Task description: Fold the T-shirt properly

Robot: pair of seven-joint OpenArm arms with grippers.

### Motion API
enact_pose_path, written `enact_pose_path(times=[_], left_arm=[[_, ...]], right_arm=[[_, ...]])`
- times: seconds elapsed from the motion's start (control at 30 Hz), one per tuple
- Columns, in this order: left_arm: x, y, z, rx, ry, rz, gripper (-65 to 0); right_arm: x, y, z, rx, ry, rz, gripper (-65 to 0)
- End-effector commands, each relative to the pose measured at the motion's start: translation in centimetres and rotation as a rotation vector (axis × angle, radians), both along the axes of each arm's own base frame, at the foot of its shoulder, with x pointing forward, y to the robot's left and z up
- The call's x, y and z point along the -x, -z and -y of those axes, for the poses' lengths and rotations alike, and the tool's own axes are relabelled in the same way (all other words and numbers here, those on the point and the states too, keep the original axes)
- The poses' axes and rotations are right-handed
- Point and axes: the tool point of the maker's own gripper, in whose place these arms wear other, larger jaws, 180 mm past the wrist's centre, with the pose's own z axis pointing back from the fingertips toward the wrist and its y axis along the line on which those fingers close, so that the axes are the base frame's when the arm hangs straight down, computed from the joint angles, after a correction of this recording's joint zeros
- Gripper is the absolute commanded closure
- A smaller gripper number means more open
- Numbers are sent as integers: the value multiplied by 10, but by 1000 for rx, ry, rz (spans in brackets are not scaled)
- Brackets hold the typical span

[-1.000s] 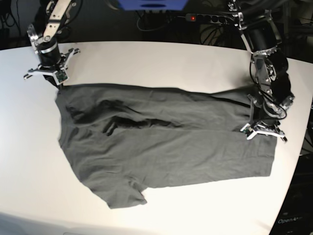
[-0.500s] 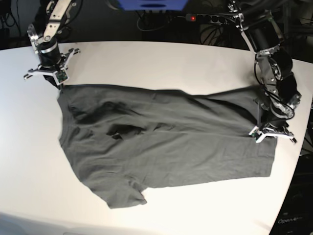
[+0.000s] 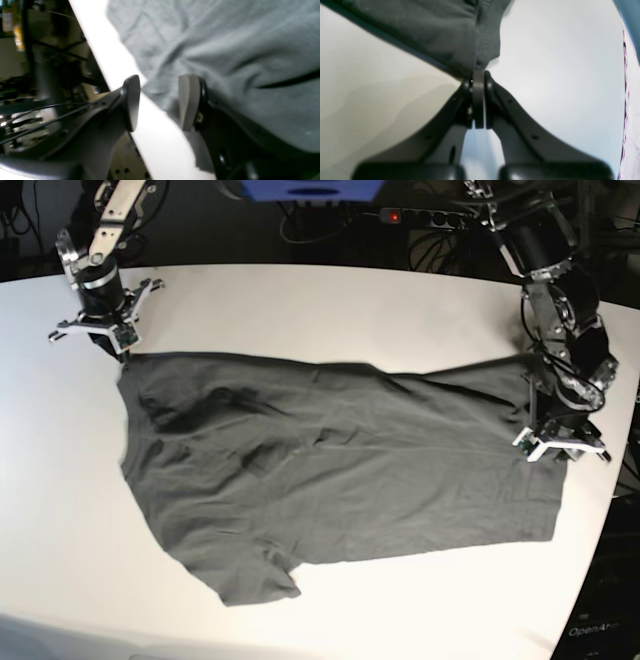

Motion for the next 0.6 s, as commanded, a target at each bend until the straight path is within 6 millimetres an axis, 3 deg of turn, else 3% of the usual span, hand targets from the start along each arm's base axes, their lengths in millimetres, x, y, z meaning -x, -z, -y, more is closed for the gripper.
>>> enact_pose_path(times=[0.0, 0.1, 0.23, 0.4, 0.57], left_arm=[[-1, -10, -3, -17, 5, 31, -247], [4, -16, -1, -19, 10, 48, -202], [7, -20, 6, 26, 7, 77, -18], [32, 6, 13, 78, -29, 26, -31], [46, 19, 24, 109, -37, -3, -31]], right_arm=[[-6, -12, 3, 11, -8, 45, -1], [-7, -13, 3, 11, -8, 48, -1], [-8, -13, 1, 9, -14, 50, -3], [-13, -18, 2, 18, -19, 65, -3], [-27, -46, -2, 56, -44, 134, -3]])
